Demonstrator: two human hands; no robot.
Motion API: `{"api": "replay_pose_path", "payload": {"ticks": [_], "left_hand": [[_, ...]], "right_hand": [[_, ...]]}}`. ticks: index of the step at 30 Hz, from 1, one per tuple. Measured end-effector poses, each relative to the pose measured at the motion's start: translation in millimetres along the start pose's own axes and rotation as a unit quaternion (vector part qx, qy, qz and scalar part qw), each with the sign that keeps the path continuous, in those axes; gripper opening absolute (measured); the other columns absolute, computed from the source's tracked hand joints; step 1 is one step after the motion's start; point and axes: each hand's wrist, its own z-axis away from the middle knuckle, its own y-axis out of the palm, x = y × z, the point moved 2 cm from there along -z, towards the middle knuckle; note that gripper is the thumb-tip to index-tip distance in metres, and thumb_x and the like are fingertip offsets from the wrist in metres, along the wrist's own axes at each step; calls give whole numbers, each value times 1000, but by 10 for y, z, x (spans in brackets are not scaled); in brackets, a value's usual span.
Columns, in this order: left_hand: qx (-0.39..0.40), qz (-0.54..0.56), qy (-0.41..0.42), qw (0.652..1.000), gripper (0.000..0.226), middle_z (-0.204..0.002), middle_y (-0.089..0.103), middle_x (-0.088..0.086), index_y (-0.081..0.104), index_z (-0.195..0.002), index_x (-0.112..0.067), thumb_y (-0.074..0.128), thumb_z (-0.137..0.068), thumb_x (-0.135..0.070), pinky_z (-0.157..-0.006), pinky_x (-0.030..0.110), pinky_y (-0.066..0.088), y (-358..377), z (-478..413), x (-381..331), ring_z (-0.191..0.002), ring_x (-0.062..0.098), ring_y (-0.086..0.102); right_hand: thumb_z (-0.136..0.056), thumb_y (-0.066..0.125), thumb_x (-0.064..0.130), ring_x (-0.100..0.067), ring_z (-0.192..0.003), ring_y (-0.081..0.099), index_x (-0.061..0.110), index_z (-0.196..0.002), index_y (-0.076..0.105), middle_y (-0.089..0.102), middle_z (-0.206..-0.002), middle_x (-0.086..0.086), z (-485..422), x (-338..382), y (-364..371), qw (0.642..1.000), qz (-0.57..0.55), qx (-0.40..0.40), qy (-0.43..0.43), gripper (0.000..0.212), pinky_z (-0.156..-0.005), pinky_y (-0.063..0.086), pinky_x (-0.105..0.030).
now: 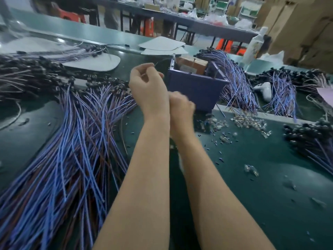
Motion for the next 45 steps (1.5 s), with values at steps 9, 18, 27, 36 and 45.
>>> {"api": "replay_pose_path", "payload": {"ticks": [9,18,27,36,45], "left_hand": [[336,-239,-236,880,44,-36,45,-9,58,-81,-8,41,-98,-45,-34,10,25,545,635,628,-25,6,33],[235,80,-252,935,29,-54,63,-9,61,-84,-10,40,-102,-18,-51,12,46,583,771,917,-47,-2,55],[271,73,-337,899,28,-50,50,-9,64,-98,-3,40,-102,-18,-40,11,35,524,803,1037,-39,-1,40],[174,120,-298,931,36,-47,48,-10,61,-85,-8,35,-104,-24,-42,13,34,441,643,1091,-40,1,39],[162,123,-270,941,35,-46,41,-9,60,-83,-7,35,-104,-23,-41,14,23,438,596,1105,-39,2,30]], "right_hand": [[-95,50,17,-16,-79,55,17,-100,66,62,-81,6,206,-882,-1051,987,-67,-90,116,17,-78,46,-33],[-94,53,22,-29,-99,57,13,-94,66,61,-100,-9,458,-1278,-1187,942,14,-246,229,16,-86,41,-32],[-98,50,19,-12,-66,53,19,-80,61,61,-76,1,337,-1148,-653,812,-486,-109,304,21,-61,44,-22],[-97,51,14,-5,-52,57,14,-78,55,63,-52,6,367,-1277,-775,667,-616,-241,344,20,-57,50,-17],[-96,50,7,-2,-47,58,10,-75,54,63,-54,4,346,-1287,-730,708,-588,-235,314,22,-56,52,-14]]}}
